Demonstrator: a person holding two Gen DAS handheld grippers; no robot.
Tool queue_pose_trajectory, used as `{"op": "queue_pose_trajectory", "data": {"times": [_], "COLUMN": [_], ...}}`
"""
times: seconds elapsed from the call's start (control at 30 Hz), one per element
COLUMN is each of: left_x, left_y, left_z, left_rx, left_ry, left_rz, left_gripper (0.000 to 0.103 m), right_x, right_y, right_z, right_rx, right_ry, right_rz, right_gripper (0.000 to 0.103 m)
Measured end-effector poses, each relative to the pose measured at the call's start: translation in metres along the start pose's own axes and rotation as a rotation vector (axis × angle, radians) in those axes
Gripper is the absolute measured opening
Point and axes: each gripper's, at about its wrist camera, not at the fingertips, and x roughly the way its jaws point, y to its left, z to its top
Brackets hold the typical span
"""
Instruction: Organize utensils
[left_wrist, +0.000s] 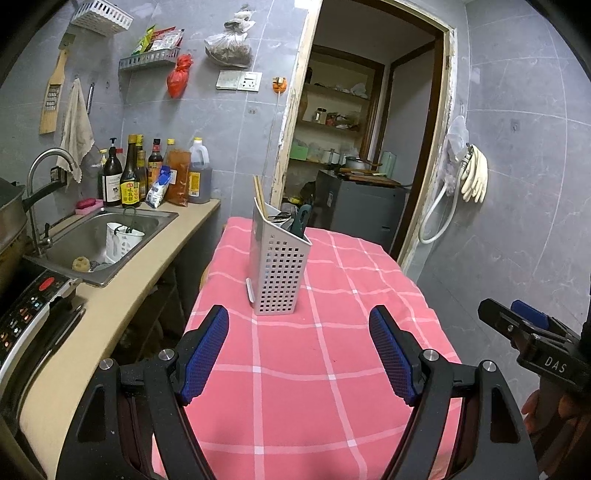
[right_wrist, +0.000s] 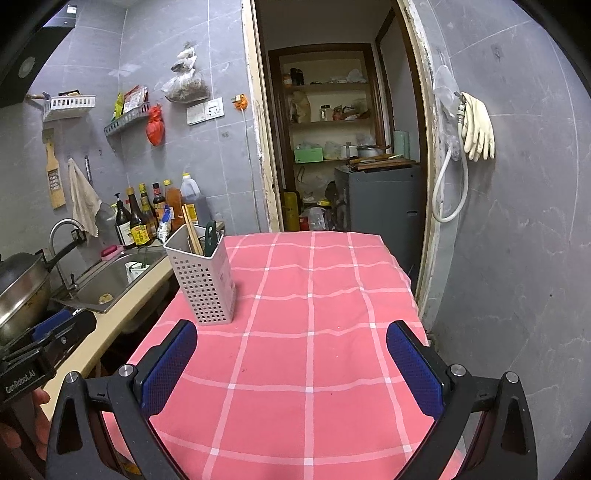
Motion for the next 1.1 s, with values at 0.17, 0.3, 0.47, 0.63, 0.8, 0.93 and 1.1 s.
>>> {"op": "queue_pose_trajectory", "data": {"times": [0.17,0.3,0.47,0.63,0.8,0.93,1.1], "left_x": [0.0011,0.0021,0.0019,0.0021,0.0025,0.0020,0.0023], "left_y": [0.0004,0.0004,0.0007,0.0016,0.0020,0.0017,0.0021], "left_z": [0.0004,0.0005,0.0004,0.0000,0.0001,0.0000,0.0001], "left_rx": [0.000,0.001,-0.001,0.000,0.000,0.000,0.000], "left_ry": [0.002,0.002,0.001,0.001,0.001,0.001,0.000], "left_rz": [0.000,0.000,0.000,-0.001,-0.001,-0.001,-0.001], "left_gripper": [0.073,0.073,0.073,0.073,0.073,0.073,0.073], "right_x": [0.0013,0.0024,0.0033,0.0036,0.0029,0.0034,0.0035], "right_y": [-0.0009,-0.0010,-0.0001,0.0001,0.0008,0.0008,0.0011], "right_z": [0.0012,0.0015,0.0017,0.0020,0.0016,0.0019,0.0019], "right_rx": [-0.002,-0.003,-0.002,-0.003,-0.003,-0.003,-0.003], "right_ry": [0.005,0.006,0.007,0.009,0.006,0.007,0.008], "right_rz": [0.001,0.004,0.004,0.004,0.003,0.005,0.004], "right_gripper": [0.103,0.103,0.103,0.103,0.103,0.103,0.103]}}
